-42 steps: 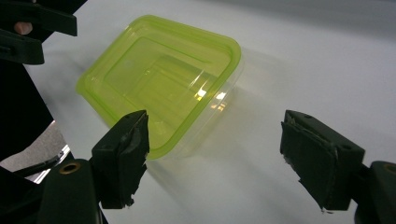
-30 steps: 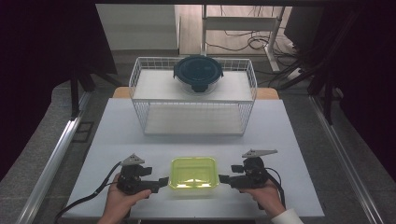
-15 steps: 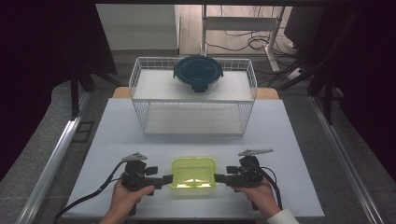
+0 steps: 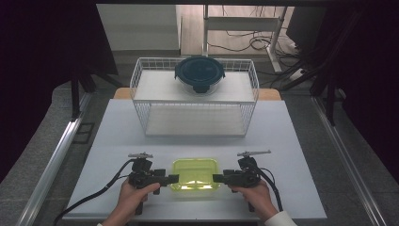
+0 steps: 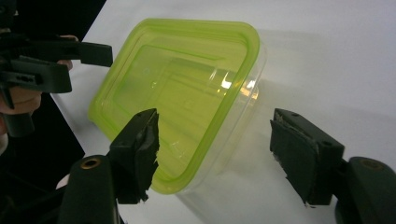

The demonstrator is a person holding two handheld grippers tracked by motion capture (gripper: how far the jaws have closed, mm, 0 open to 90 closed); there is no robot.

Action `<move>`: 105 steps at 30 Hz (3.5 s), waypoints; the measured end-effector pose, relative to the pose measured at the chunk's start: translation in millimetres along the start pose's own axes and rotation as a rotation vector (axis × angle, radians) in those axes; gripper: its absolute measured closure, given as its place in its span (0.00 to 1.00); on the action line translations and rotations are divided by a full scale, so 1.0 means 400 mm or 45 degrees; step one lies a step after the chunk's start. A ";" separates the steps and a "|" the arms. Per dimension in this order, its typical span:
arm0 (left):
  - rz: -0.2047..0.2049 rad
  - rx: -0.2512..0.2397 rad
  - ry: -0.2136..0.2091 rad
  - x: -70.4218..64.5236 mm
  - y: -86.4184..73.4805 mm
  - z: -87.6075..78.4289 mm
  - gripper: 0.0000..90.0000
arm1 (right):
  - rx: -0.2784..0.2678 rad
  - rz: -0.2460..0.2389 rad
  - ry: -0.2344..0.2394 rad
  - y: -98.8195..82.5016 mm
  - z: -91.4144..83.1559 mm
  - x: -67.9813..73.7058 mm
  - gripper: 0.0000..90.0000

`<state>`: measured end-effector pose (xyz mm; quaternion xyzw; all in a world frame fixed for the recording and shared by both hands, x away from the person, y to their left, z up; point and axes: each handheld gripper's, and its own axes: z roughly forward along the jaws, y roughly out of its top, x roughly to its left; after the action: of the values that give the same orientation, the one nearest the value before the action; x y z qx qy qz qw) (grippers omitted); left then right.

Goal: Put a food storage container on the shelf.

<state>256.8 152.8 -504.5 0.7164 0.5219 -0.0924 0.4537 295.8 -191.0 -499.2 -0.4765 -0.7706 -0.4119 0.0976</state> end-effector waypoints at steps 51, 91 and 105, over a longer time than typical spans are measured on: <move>0.023 -0.090 -0.094 -0.020 0.020 -0.032 0.88 | -0.139 -0.087 0.003 0.021 -0.051 0.058 0.87; 0.207 -0.219 -0.089 -0.125 0.197 -0.146 0.88 | -0.248 -0.293 -0.009 0.184 -0.173 0.142 0.87; 0.250 -0.254 -0.093 -0.150 0.274 -0.182 0.88 | -0.299 -0.315 0.028 0.258 -0.210 0.159 0.87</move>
<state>296.8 162.6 -365.7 0.7114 0.4393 -0.0212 0.5482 326.1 -189.4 -354.8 -0.3817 -0.7687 -0.5132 -0.0019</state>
